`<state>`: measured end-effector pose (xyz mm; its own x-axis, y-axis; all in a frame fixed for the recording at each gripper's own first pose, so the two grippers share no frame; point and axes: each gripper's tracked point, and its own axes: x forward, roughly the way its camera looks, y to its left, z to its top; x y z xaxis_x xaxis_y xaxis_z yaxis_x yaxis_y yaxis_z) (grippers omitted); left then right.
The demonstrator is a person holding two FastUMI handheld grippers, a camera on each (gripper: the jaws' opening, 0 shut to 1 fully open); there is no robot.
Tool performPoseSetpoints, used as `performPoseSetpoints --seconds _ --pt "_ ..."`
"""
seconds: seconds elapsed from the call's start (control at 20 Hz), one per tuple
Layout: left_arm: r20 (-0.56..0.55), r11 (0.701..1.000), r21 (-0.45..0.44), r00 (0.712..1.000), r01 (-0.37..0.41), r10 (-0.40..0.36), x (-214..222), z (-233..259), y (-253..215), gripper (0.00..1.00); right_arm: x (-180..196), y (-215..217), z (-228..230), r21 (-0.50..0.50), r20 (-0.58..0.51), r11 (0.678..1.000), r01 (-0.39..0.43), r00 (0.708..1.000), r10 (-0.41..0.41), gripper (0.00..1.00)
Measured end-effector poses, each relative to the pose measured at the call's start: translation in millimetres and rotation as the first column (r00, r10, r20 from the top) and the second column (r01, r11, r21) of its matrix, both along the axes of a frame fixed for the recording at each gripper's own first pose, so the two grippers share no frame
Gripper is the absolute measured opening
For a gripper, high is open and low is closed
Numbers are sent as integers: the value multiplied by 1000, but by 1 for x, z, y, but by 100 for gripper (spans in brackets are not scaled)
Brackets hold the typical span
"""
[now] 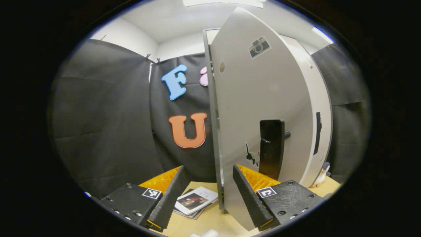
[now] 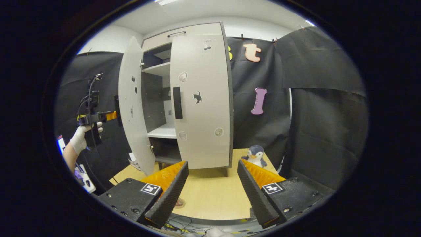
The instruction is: Grasp the bottle in the cabinet with the left hand and place it on the coaster, then close the right door with the right hand and the left door with the left hand.
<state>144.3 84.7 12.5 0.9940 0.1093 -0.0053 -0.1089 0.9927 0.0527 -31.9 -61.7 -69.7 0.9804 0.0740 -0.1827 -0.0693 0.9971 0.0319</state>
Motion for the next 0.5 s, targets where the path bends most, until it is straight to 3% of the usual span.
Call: performPoseSetpoints --seconds 0.1,0.25,0.35,0.5 --pt "-7 1000 -3 1000 26 -26 6 0 -18 94 0 -3 0 1 -1 1000 2 1000 -2 96" --pt "-7 996 -12 996 87 -87 18 3 -49 89 -2 -8 3 0 2 1000 7 1000 -7 96" --pt "-23 995 -16 994 103 -103 21 -2 -63 98 -6 -11 4 -1 7 1000 14 1000 -14 96" --pt "-28 993 -17 993 114 -115 17 -2 -76 97 -6 -17 8 2 14 1000 26 1000 -26 97"
